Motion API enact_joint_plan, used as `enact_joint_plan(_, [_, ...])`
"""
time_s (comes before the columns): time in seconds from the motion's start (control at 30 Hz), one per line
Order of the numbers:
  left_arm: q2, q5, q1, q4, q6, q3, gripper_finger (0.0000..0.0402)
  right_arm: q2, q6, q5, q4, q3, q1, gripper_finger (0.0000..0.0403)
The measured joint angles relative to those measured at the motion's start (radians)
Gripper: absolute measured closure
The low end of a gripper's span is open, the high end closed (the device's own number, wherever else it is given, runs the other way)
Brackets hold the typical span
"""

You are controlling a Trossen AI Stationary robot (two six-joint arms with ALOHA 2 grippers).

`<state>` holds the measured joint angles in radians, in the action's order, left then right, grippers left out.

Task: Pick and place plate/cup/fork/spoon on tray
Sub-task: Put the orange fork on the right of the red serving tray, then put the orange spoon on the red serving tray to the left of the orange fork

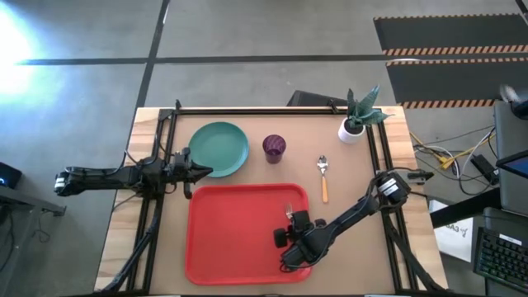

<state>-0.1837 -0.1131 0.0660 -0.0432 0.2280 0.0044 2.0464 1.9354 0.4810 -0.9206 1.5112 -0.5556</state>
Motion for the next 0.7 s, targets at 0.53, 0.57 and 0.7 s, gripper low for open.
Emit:
enact_joint_plan(0.53, [-0.002,0.000,0.000,-0.001,0.000,0.000,0.0402,-0.043,-0.251,0.096,-0.034,0.088,0.026,0.0266])
enact_joint_plan(0.57, [-0.002,0.000,0.000,-0.001,0.000,0.000,0.0402,-0.055,-0.272,0.097,-0.058,0.096,0.033,0.0266])
enact_joint_plan(0.7, [-0.003,0.000,0.000,-0.001,0.000,0.000,0.0402,-0.131,-0.330,0.096,-0.197,0.104,0.066,0.0265])
